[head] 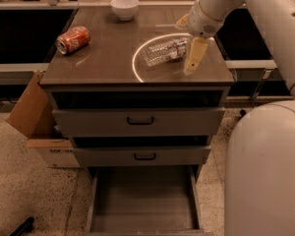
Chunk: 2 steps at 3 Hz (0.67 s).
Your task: Place water bottle into bottom drawer
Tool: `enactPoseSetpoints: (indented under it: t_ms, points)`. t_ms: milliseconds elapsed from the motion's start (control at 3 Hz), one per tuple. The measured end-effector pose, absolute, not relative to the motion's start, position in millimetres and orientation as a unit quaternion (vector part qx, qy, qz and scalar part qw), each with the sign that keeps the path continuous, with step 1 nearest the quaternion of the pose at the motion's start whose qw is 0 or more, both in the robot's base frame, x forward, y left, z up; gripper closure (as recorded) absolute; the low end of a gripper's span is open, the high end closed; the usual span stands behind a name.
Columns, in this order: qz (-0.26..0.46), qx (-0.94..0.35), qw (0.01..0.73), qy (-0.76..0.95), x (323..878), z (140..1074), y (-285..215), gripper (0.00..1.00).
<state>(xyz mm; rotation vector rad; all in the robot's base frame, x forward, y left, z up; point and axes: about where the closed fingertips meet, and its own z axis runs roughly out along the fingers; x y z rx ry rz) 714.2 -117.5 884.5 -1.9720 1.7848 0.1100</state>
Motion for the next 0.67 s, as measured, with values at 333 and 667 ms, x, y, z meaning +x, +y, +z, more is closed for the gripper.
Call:
enactPoseSetpoints:
  t_ms: [333,667]
  points:
    - [0.050,-0.715,0.244,0.653,727,877,-106,0.00]
    - [0.058,-0.717,0.242,0.651,733,871,-95,0.00]
